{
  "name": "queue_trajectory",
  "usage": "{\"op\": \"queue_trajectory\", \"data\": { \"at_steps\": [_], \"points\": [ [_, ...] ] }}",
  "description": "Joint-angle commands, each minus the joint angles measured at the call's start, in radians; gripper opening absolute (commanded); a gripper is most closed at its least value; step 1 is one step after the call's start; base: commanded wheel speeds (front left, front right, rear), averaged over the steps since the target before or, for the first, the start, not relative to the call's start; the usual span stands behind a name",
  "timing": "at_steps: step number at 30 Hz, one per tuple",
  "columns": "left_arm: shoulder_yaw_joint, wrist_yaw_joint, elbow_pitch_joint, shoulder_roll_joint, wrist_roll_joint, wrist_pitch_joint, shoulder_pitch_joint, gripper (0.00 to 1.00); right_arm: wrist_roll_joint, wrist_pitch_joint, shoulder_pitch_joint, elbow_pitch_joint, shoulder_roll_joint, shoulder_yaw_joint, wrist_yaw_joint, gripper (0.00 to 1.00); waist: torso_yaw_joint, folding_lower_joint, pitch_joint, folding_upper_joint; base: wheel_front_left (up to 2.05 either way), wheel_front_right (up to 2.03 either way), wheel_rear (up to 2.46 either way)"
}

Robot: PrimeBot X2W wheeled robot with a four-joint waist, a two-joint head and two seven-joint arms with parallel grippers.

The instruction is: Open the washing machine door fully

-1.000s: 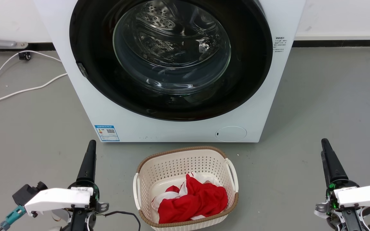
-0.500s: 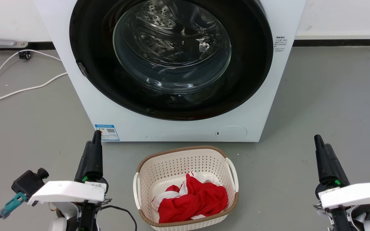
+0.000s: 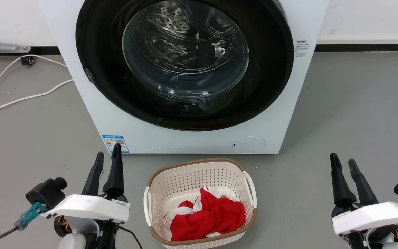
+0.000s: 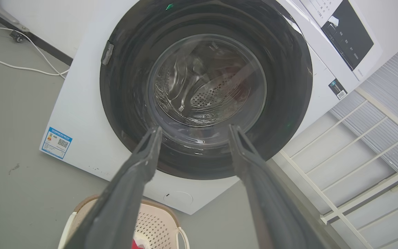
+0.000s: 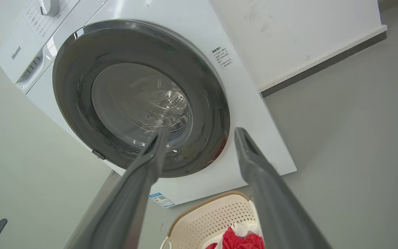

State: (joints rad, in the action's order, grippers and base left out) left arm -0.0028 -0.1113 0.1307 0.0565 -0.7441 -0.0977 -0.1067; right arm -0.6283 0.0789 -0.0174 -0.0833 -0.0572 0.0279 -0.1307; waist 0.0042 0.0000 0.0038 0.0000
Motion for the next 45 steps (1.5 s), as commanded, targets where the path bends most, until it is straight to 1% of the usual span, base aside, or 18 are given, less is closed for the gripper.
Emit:
{"op": "queue_trajectory", "data": {
  "at_steps": [1, 15, 25, 29, 31, 45],
  "points": [
    [-0.007, 0.003, -0.012, 0.007, 0.033, -0.010, -0.020, 1.00, 0.035, 0.006, -0.005, 0.017, 0.001, -0.001, 0.000, 1.00, 0.000, 0.0000, -0.001, 0.0000, 0.00, 0.00, 0.00],
    [-0.061, 0.026, 0.002, 0.036, 0.229, -0.049, -0.010, 1.00, 0.229, 0.012, 0.008, 0.021, 0.003, 0.000, 0.000, 1.00, 0.002, 0.0000, -0.003, 0.0000, 0.00, 0.00, 0.00],
    [-0.096, 0.049, 0.001, 0.050, 0.337, -0.073, -0.007, 1.00, 0.347, 0.018, 0.013, 0.023, 0.004, 0.001, 0.000, 1.00, 0.004, 0.0000, -0.004, 0.0000, 0.00, 0.00, 0.00],
    [-0.105, 0.054, -0.001, 0.054, 0.366, -0.080, -0.005, 1.00, 0.378, 0.021, 0.014, 0.025, 0.004, 0.002, 0.000, 1.00, 0.005, 0.0000, -0.003, 0.0000, 0.00, 0.00, 0.00],
    [-0.113, 0.061, -0.001, 0.058, 0.400, -0.089, -0.001, 1.00, 0.419, 0.027, 0.014, 0.028, 0.005, 0.001, 0.000, 1.00, 0.007, 0.0000, -0.003, 0.0000, 0.00, 0.00, 0.00],
    [-0.125, 0.073, 0.004, 0.054, 0.496, -0.120, 0.010, 1.00, 0.516, 0.053, 0.019, 0.031, 0.006, -0.002, 0.000, 1.00, 0.015, 0.0000, -0.005, 0.0000, 0.00, 0.00, 0.00]
  ]
}}
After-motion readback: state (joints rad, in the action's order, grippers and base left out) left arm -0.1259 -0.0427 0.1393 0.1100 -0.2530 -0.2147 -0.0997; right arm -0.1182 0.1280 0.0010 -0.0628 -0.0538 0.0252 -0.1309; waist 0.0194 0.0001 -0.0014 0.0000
